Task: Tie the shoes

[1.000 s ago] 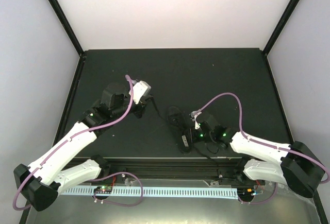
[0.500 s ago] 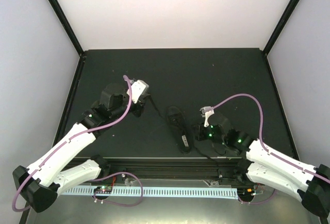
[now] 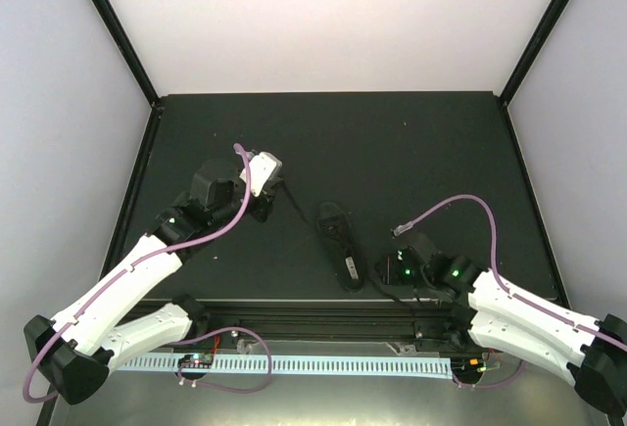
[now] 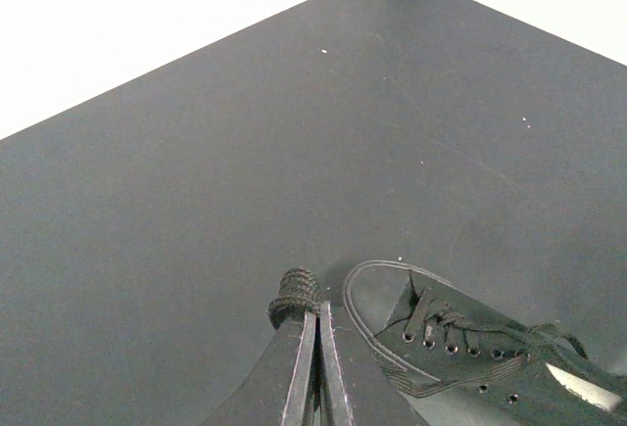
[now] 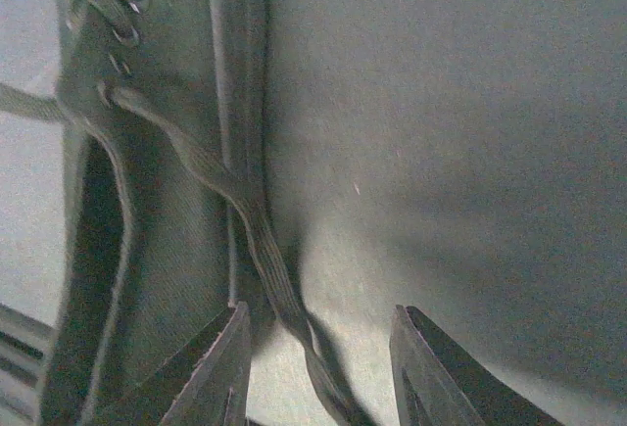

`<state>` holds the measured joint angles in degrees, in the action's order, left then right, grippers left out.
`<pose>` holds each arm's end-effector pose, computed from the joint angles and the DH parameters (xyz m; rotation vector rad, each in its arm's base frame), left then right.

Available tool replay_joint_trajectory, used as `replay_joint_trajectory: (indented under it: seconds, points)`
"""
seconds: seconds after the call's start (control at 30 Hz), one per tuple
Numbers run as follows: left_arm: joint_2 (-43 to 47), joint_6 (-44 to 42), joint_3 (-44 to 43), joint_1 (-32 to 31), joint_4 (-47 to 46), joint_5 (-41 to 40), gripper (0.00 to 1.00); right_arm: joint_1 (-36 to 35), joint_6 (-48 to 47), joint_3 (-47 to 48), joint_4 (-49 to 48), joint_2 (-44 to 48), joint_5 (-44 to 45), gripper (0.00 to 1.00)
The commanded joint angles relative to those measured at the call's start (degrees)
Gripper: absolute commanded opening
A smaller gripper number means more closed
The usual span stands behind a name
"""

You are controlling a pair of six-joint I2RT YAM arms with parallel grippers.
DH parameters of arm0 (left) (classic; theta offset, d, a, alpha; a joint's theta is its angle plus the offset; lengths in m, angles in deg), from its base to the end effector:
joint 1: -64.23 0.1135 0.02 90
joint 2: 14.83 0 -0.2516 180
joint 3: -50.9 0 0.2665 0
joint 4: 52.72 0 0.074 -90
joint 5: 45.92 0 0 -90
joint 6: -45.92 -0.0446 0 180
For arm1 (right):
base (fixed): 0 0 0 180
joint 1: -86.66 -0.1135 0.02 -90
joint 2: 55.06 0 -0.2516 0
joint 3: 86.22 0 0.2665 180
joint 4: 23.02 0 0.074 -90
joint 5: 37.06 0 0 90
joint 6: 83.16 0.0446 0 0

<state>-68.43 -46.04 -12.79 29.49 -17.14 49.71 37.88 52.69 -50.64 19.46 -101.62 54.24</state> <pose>0.1947 -0.1403 0.3118 0.7034 1.9192 -0.4602 0.1189 0.1341 0.1501 -0.0573 2.6249 0.6170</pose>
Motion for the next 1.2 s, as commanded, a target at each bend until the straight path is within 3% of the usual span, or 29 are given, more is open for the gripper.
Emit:
replay_joint_trajectory:
  seconds: [0.0, 0.17, 0.63, 0.8, 1.0, 1.17]
  points:
    - [0.2, -0.8, 0.0, -0.3, -1.1, -0.9, 0.02, -1.6, 3.1, 0.1, 9.5, 2.2, -3.3, 0.42]
    - [0.5, -0.8, 0.1, -0.4, -1.3, -1.6, 0.02, -7.5, 5.9, -0.1, 10.0, -0.6, -2.8, 0.48]
    - [0.5, -0.3, 0.1, -0.3, -1.2, -0.7, 0.02, -15.9, 6.5, 5.6, 10.9, -16.6, 8.1, 0.46]
    - [0.9, -0.3, 0.1, -0.3, -1.1, -1.1, 0.02, -18.3, 7.9, 6.5, 11.5, -22.5, 10.5, 0.37]
    - [1.3, -0.3, 0.1, -0.4, -1.1, -1.5, 0.02, -18.2, 8.7, 8.0, 11.5, -20.4, 13.4, 0.03]
    - [1.4, -0.2, 0.0, -0.3, -1.0, -1.5, 0.01, -12.0, 1.6, 16.0, 15.9, -17.2, 23.5, 0.02]
